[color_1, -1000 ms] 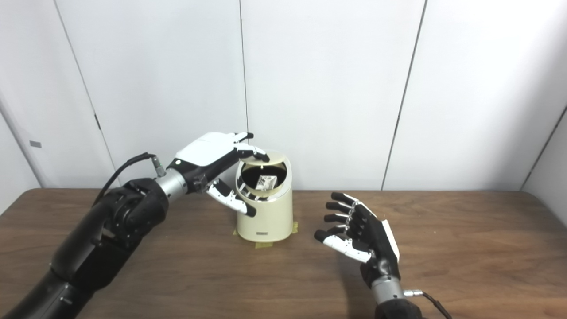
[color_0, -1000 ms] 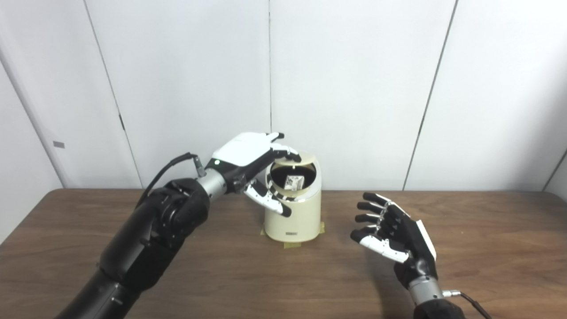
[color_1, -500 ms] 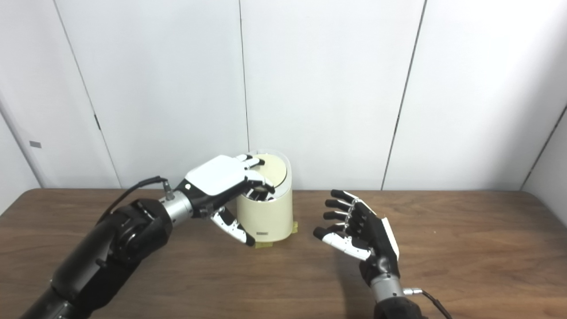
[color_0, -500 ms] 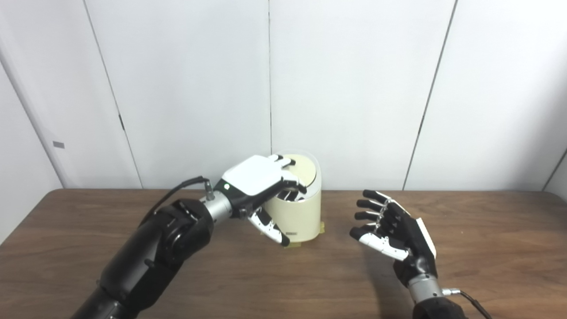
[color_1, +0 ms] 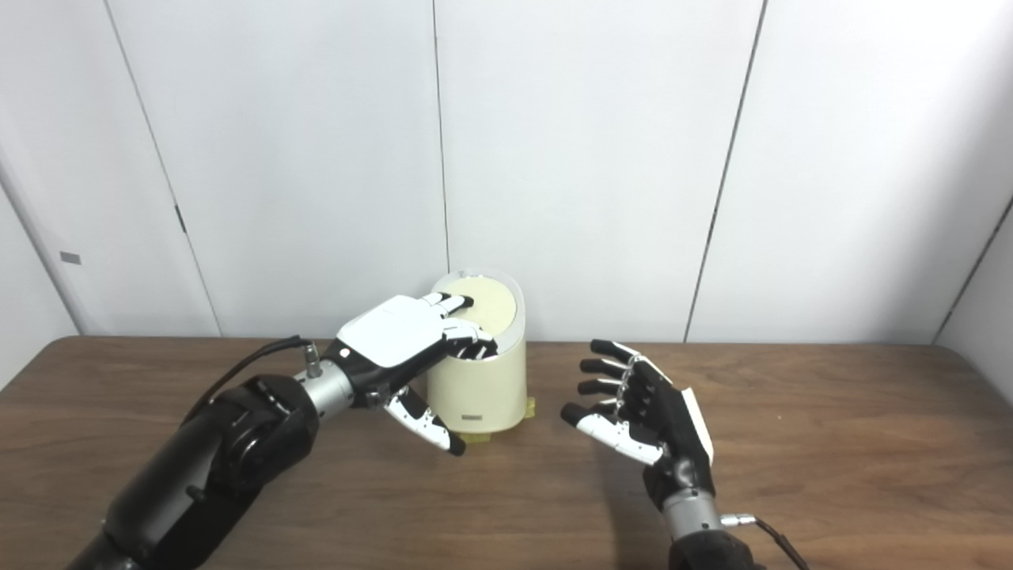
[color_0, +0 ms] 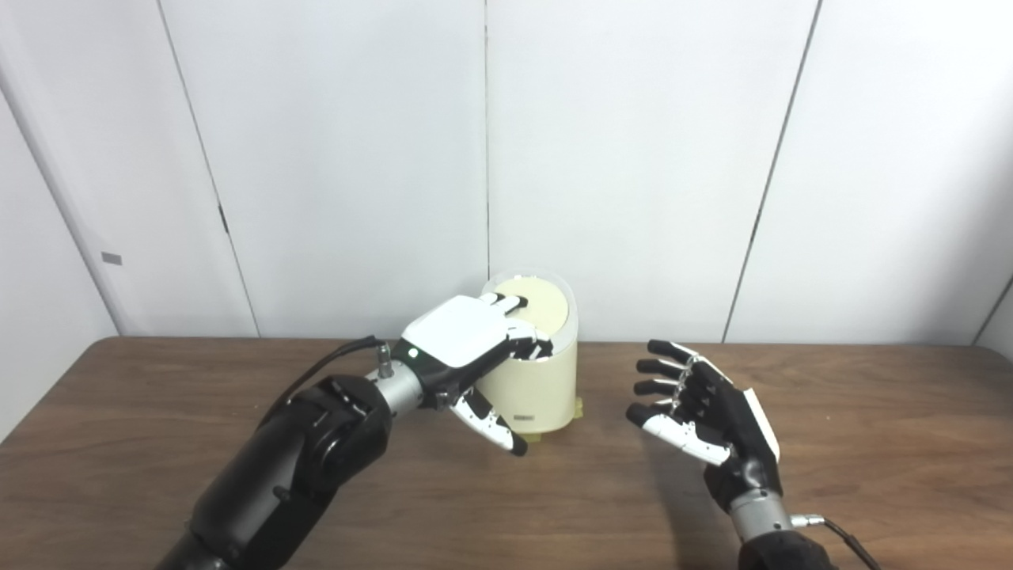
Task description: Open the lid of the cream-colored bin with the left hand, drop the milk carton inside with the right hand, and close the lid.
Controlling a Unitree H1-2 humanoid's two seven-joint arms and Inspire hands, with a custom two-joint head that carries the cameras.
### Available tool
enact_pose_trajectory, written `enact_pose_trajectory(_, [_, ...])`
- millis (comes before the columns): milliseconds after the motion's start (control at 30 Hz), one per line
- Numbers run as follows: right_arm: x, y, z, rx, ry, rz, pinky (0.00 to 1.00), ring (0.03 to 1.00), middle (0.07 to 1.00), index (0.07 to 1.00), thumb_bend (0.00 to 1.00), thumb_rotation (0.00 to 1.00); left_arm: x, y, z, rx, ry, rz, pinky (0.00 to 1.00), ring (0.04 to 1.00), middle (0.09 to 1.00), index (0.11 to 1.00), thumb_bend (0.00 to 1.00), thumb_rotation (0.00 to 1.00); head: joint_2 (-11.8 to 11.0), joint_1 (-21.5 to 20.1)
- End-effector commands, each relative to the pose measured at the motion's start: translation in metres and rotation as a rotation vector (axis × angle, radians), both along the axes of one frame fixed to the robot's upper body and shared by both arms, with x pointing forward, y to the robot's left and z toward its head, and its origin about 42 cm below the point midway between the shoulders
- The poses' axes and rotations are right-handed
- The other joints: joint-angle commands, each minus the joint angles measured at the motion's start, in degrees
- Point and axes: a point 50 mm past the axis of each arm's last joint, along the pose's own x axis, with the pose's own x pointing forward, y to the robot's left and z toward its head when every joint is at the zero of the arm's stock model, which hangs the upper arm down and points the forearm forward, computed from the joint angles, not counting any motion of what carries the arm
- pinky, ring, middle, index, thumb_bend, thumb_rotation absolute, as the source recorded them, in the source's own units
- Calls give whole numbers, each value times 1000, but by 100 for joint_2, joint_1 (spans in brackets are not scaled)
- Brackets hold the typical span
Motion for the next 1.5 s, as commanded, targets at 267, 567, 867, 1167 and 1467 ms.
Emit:
enact_pose_trajectory(267, [6,2,24,-11,-85,-1,423,608,670,714,770,233,6,16,-35,-19,279,145,1000,1000,843,824,1000,401,10,-10])
enact_pose_trajectory(567, [5,1,24,-15,-76,-13,427,605,671,710,738,211,2,20,-46,-26,321,172,1000,1000,849,841,986,395,36,-7])
enact_pose_trajectory(867, [5,0,24,-12,-63,-20,431,614,683,709,694,178,-1,19,-55,-28,336,187,1000,1000,877,872,999,390,58,-8])
enact_pose_trajectory(1167, [3,-1,25,-11,-53,-23,423,601,674,702,669,133,-4,19,-62,-39,317,215,1000,1000,999,993,967,374,119,2])
enact_pose_trajectory(1467, [3,0,26,-2,-43,-27,431,598,677,698,653,87,-2,21,-63,-5,313,232,1000,1000,975,949,975,383,133,12])
